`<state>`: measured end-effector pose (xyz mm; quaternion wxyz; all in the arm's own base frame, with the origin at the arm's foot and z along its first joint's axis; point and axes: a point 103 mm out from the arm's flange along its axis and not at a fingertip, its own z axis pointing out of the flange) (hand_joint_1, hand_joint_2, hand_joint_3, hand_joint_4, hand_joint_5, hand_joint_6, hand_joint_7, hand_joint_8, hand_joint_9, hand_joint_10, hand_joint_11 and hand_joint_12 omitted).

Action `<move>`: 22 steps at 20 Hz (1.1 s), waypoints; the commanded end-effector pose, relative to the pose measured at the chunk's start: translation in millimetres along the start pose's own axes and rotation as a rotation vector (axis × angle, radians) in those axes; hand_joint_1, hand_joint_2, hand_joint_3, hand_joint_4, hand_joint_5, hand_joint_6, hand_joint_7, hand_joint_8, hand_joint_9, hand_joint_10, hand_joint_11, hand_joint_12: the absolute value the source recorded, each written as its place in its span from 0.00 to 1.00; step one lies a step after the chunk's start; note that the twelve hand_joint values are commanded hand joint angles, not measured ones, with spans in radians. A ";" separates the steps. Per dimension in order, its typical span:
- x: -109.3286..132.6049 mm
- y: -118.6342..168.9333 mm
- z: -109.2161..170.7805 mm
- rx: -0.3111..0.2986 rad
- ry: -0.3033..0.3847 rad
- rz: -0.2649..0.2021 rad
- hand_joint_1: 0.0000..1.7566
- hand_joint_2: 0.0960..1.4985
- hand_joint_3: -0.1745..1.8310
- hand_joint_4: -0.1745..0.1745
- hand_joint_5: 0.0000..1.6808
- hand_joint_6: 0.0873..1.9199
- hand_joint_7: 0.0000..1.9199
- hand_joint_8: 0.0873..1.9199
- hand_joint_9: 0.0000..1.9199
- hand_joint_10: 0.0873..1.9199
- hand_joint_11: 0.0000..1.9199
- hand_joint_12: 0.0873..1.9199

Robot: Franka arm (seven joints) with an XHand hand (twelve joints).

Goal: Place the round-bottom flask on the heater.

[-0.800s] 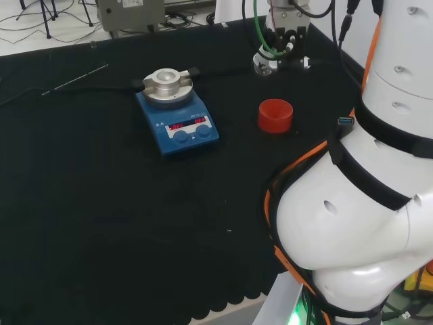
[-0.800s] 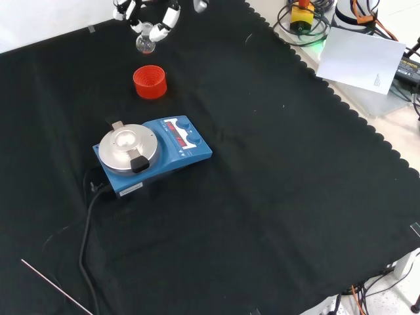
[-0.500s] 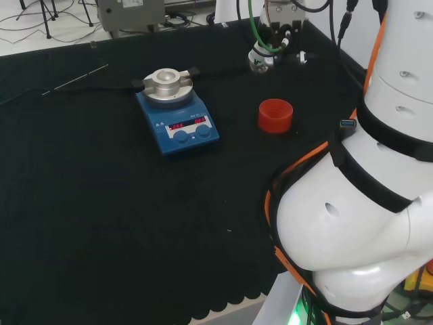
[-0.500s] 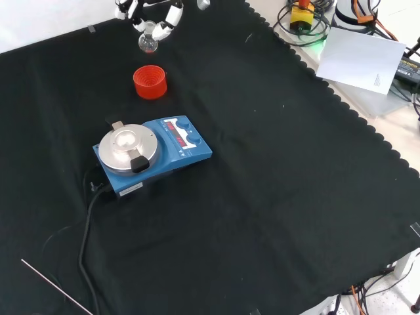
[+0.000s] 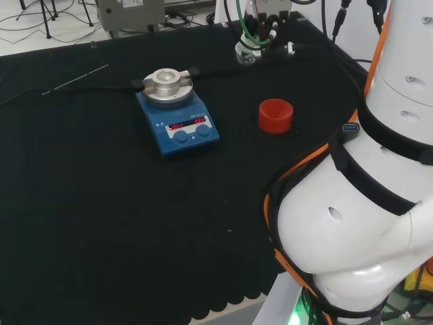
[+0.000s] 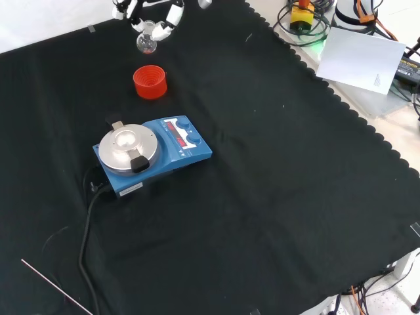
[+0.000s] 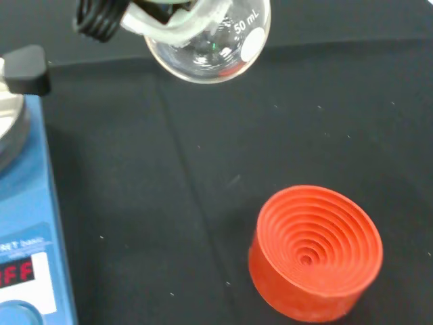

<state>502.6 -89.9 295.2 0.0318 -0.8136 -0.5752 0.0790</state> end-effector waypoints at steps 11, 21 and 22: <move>132.8 22.4 -30.4 0.035 -0.048 -0.176 0.59 0.45 0.49 1.00 0.60 0.61 0.17 0.27 0.24 0.29 0.05 0.68; 176.0 44.0 -28.8 0.057 -0.071 -0.246 0.59 0.44 0.49 1.00 0.60 0.61 0.18 0.27 0.24 0.29 0.05 0.68; 178.0 45.5 -28.2 0.058 -0.073 -0.251 0.59 0.44 0.49 1.00 0.60 0.61 0.18 0.27 0.24 0.29 0.05 0.68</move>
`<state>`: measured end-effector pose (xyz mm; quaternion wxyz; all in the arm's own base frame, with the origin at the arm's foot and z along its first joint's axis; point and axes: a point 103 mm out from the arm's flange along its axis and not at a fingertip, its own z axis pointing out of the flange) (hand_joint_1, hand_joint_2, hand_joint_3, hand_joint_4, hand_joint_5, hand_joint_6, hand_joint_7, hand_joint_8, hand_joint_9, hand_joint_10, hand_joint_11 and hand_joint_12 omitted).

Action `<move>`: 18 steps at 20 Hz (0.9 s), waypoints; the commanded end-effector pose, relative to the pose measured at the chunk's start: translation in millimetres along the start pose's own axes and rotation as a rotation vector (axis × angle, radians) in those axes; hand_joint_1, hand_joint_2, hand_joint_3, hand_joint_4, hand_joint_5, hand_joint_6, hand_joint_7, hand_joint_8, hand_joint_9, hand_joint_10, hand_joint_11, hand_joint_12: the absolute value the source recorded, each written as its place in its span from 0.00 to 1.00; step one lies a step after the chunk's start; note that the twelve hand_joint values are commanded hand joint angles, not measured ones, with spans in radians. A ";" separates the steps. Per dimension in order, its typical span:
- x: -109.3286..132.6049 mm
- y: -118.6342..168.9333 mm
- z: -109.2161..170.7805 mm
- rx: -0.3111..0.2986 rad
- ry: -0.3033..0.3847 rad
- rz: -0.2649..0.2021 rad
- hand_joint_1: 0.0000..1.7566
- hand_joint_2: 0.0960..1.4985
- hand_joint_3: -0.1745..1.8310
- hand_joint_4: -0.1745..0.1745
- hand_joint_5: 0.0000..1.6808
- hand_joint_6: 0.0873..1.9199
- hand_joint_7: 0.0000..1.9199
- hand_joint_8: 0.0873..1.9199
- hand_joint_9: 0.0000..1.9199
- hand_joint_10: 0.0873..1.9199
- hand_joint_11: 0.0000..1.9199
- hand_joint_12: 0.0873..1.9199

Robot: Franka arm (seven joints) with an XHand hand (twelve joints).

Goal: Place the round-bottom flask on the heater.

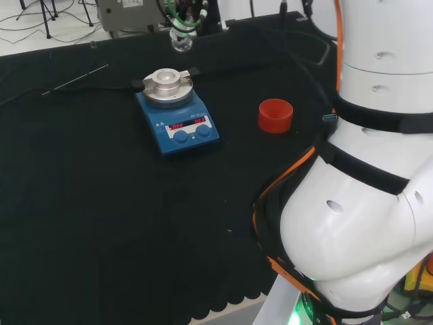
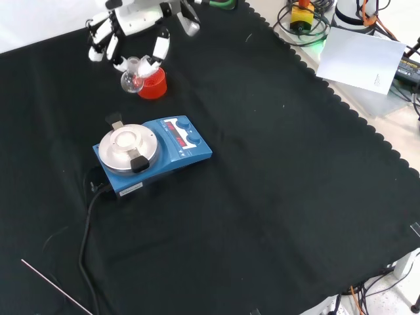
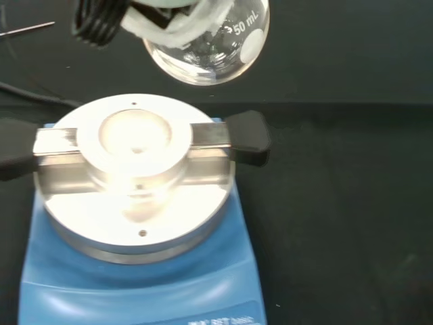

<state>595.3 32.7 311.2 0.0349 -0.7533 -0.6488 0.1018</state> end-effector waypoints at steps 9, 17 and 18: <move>32.0 27.4 14.5 0.057 -0.038 -0.080 0.59 0.44 0.49 1.00 0.60 0.61 0.18 0.27 0.24 0.28 0.06 0.68; 27.6 45.5 26.7 0.078 -0.040 -0.082 0.59 0.44 0.49 1.00 0.60 0.61 0.18 0.27 0.24 0.28 0.06 0.68; 27.7 47.3 28.5 0.081 -0.039 -0.082 0.59 0.44 0.49 1.00 0.60 0.60 0.18 0.27 0.24 0.28 0.06 0.68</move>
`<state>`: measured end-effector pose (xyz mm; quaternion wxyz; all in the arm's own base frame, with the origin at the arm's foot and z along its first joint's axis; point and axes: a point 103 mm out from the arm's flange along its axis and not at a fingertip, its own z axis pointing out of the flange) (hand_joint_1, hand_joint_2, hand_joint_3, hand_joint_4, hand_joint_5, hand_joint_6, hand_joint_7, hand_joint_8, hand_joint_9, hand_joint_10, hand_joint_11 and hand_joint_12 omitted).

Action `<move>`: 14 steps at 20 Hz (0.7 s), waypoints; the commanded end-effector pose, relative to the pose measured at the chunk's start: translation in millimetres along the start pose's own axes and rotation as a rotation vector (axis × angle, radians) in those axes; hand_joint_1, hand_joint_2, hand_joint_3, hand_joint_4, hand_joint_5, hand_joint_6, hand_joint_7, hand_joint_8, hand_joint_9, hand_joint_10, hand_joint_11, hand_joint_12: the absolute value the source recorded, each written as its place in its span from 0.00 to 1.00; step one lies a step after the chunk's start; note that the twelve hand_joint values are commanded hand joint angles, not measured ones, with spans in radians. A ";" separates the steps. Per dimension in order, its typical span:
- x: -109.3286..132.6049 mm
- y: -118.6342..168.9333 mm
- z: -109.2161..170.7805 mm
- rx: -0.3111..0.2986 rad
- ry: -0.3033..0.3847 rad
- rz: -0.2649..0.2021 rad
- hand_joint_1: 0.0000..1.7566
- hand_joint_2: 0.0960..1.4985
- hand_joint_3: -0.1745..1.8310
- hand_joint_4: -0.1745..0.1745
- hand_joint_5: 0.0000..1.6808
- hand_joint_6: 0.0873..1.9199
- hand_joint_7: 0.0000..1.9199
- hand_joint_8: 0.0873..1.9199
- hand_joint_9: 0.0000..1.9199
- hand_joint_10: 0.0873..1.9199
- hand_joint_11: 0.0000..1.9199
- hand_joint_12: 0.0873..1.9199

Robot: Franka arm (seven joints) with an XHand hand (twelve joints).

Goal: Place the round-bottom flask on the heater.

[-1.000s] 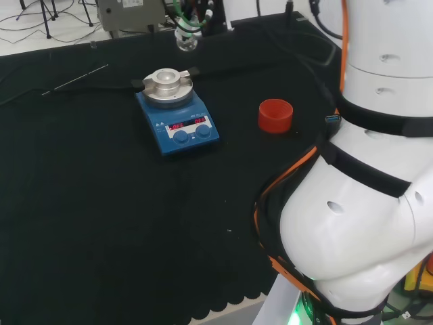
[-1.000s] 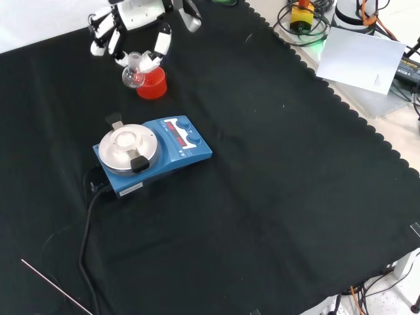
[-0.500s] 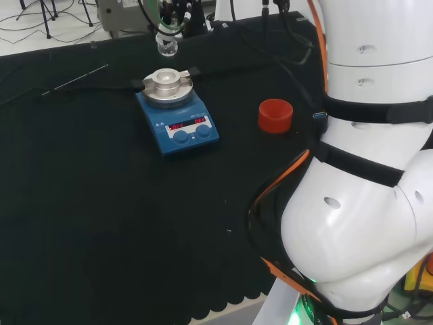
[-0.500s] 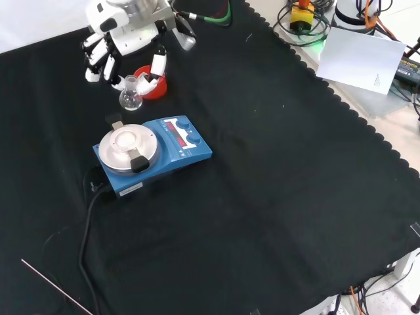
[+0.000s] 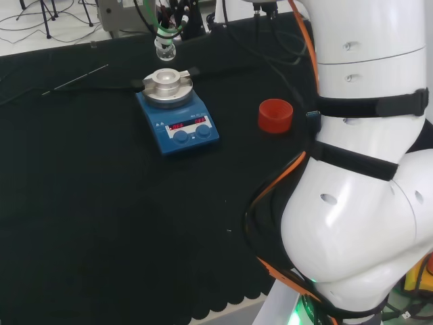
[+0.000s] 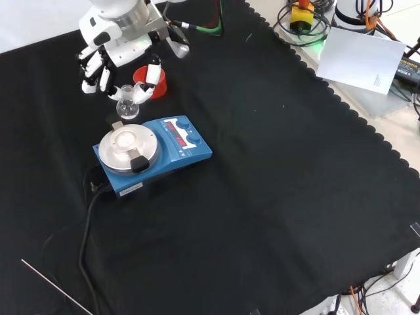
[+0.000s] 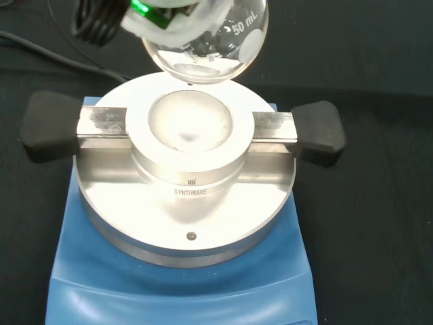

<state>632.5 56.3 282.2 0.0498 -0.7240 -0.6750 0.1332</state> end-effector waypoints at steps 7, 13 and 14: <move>-4.3 20.6 21.5 0.044 -0.003 -0.005 0.59 0.44 0.49 1.00 0.60 0.60 0.18 0.27 0.24 0.28 0.06 0.68; -8.9 24.5 26.0 0.054 -0.001 -0.011 0.59 0.44 0.49 1.00 0.60 0.60 0.18 0.27 0.24 0.28 0.06 0.68; -9.4 25.7 27.8 0.057 -0.001 -0.011 0.59 0.44 0.49 1.00 0.60 0.60 0.18 0.27 0.24 0.28 0.06 0.68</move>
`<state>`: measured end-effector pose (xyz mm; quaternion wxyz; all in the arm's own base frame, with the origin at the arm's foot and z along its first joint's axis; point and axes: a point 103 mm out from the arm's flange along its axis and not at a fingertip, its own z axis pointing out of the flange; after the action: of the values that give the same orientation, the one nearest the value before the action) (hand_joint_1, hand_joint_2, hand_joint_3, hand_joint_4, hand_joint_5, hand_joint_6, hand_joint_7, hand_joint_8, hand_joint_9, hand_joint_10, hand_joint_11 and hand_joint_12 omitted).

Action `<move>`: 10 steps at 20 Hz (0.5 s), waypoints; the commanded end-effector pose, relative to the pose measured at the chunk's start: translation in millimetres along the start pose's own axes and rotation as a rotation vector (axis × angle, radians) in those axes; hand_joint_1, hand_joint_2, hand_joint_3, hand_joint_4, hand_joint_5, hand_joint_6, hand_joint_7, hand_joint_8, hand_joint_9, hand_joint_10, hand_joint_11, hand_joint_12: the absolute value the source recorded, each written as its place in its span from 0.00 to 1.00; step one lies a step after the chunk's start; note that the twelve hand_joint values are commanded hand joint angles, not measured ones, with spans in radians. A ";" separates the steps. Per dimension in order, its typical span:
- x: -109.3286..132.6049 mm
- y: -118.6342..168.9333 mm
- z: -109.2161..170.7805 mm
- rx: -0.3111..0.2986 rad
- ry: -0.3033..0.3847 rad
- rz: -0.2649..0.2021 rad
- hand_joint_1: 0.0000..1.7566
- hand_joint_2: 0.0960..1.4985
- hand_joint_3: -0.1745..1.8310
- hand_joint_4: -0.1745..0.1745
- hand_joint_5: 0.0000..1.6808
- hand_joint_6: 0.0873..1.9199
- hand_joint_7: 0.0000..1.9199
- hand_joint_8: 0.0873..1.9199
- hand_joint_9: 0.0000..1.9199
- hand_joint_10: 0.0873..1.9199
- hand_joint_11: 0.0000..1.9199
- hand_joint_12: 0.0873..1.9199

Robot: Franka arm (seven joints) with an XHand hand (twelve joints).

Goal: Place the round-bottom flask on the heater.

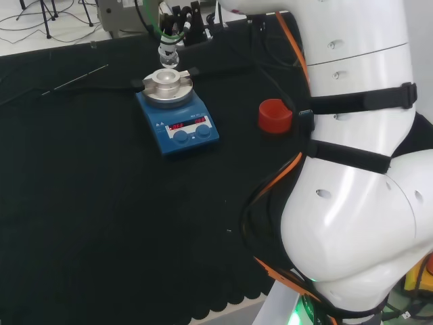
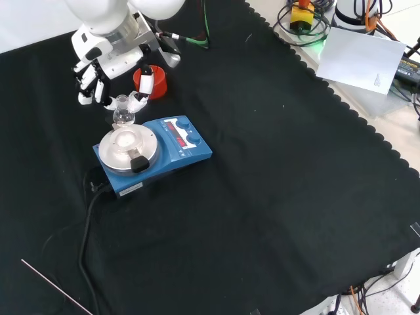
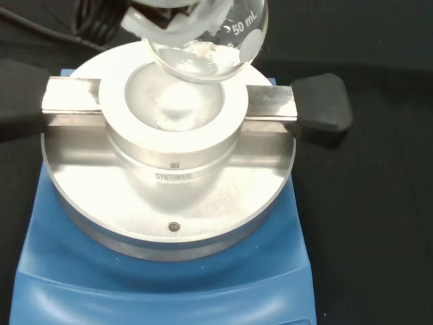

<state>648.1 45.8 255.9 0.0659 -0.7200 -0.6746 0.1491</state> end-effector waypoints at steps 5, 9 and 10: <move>-1.7 8.8 12.7 0.020 -0.004 -0.003 0.59 0.44 0.49 1.00 0.60 0.60 0.18 0.27 0.24 0.28 0.06 0.68; 1.2 13.5 18.0 0.029 -0.009 -0.002 0.59 0.44 0.49 1.00 0.60 0.60 0.18 0.27 0.24 0.28 0.06 0.68; 2.3 14.7 19.1 0.033 -0.010 -0.002 0.59 0.44 0.49 1.00 0.60 0.60 0.18 0.27 0.24 0.28 0.06 0.68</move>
<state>654.5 42.8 239.1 0.0725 -0.7179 -0.6741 0.1579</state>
